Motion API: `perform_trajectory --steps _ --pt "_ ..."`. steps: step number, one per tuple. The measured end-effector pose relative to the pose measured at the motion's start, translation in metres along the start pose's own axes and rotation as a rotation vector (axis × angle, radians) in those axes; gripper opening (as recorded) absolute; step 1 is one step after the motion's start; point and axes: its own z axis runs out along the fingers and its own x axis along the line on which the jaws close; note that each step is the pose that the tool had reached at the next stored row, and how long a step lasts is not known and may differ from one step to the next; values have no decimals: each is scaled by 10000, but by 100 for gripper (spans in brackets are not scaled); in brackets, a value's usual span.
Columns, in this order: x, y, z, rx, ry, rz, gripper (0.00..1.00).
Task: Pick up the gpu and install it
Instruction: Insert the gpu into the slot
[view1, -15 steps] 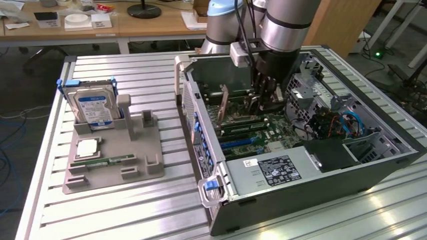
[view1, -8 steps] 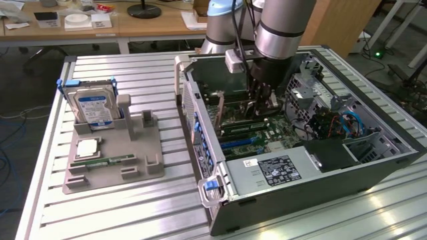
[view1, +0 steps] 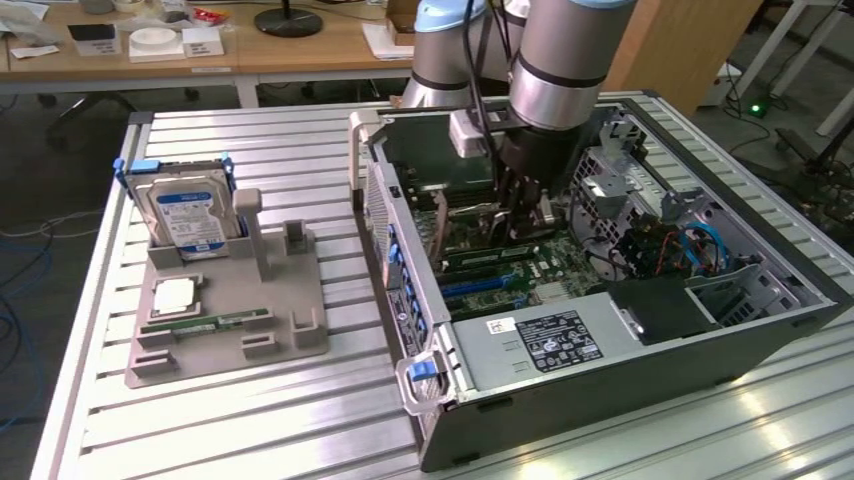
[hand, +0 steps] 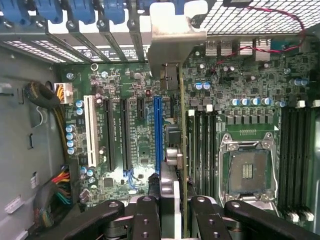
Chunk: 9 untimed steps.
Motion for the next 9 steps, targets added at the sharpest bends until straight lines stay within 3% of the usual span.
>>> perform_trajectory --steps 9 --pt "13 67 105 -4 2 -3 29"
